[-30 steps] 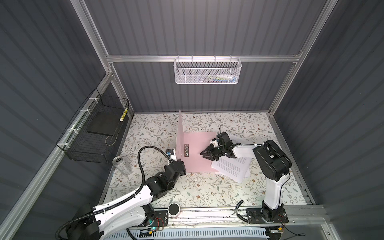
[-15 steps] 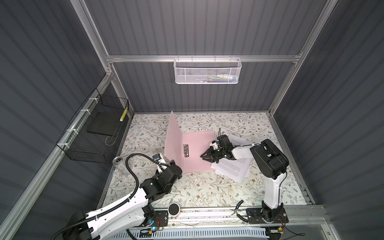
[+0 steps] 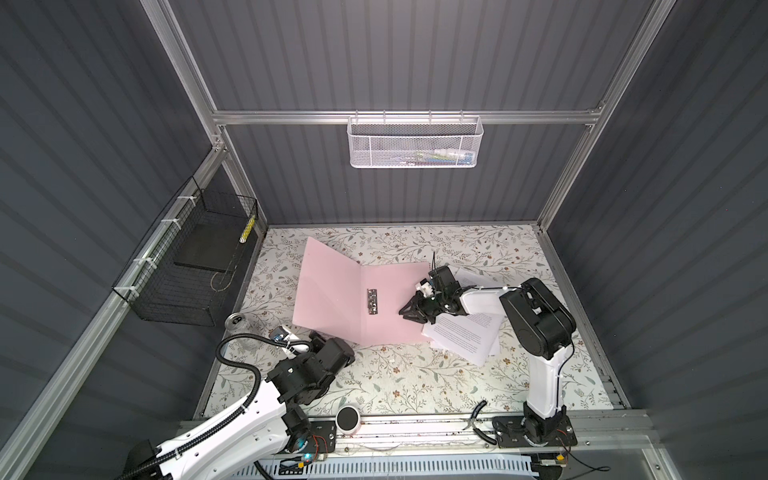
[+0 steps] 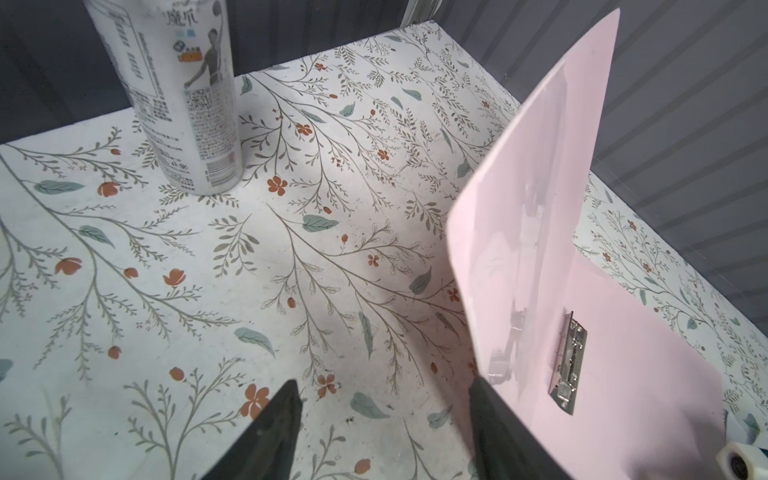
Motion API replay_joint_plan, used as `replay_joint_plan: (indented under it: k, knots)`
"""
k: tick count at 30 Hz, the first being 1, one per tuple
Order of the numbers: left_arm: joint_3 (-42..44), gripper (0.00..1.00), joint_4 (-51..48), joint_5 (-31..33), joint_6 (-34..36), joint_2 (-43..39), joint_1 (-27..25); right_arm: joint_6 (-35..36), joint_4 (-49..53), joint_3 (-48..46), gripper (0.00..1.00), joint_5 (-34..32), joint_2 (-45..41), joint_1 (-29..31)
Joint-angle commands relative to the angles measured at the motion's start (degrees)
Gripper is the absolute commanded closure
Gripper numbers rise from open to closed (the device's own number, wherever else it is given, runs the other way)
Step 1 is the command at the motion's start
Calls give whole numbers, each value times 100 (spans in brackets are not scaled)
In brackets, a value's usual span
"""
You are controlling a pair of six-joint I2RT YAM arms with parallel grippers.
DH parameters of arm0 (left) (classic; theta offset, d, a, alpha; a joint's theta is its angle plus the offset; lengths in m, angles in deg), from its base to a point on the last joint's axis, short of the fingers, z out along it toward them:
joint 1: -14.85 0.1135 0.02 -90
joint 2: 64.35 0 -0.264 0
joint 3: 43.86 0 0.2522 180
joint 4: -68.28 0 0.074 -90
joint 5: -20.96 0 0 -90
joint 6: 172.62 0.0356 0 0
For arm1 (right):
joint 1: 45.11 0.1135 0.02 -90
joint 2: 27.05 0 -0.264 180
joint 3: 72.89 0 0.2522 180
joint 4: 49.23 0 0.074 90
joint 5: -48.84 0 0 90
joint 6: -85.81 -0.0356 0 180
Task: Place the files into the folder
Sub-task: 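Swing the cover over and lay it flat with the right gripper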
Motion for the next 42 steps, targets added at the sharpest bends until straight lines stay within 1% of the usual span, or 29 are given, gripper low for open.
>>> replay_joint_plan:
  k: [1, 3, 5, 8, 10, 12, 14, 16, 18, 21, 25, 29, 32, 34, 36, 38, 42]
  knots:
    - [-284, 34, -281, 228, 22, -13, 22, 738, 1234, 1091, 72, -440, -188, 239]
    - [-287, 33, -269, 278, 65, -112, 31, 1086, 1827, 1810, 72, -721, -81, 414]
    - [-275, 33, -254, 309, 163, -302, 34, 1320, 2271, 2538, 72, -842, 153, 585]
    - [-285, 33, -449, 387, 118, -649, 30, 1475, 2765, 3495, 72, -797, 617, 787]
    - [-349, 34, -600, 446, 238, -903, 30, 1494, 2885, 3984, 72, -710, 874, 925]
    - [-509, 35, -665, 481, 656, -1153, 34, 1507, 2966, 4437, 72, -625, 1117, 1081]
    - [-814, 35, -668, 454, 1330, -1338, 31, 1552, 3150, 4933, 72, -583, 1408, 1282]
    - [-1177, 34, -678, 392, 1906, -1410, 30, 1575, 3295, 5354, 72, -555, 1674, 1445]
    - [-1544, 34, -667, 297, 2315, -1405, 34, 1528, 3322, 5602, 72, -514, 1893, 1577]
    - [-1843, 34, -55, -121, 3183, -1268, 30, 1397, 3245, 5741, 72, -430, 2159, 1700]
    - [-1858, 32, 968, -807, 3846, -673, 35, 1229, 2954, 5474, 73, -268, 2209, 1730]
    - [-1657, 29, 2449, -1776, 4547, 138, 34, 1186, 2374, 4603, 73, -119, 1805, 1695]
    - [-1819, 28, 3020, -2297, 4641, 955, 30, 1210, 1882, 3767, 72, -51, 1284, 1621]
    - [-1940, 29, 3172, -2388, 4674, 1458, 34, 1239, 1696, 3273, 72, -58, 948, 1544]
    - [-1936, 30, 3423, -2486, 4719, 1769, 96, 1218, 1528, 2790, 72, -78, 631, 1431]
    - [-1851, 31, 3555, -2611, 4633, 1902, 298, 1188, 1405, 2359, 73, -111, 368, 1287]
    - [-1515, 33, 3771, -3373, 4359, 2021, 1147, 1086, 1178, 1668, 73, -150, 62, 930]
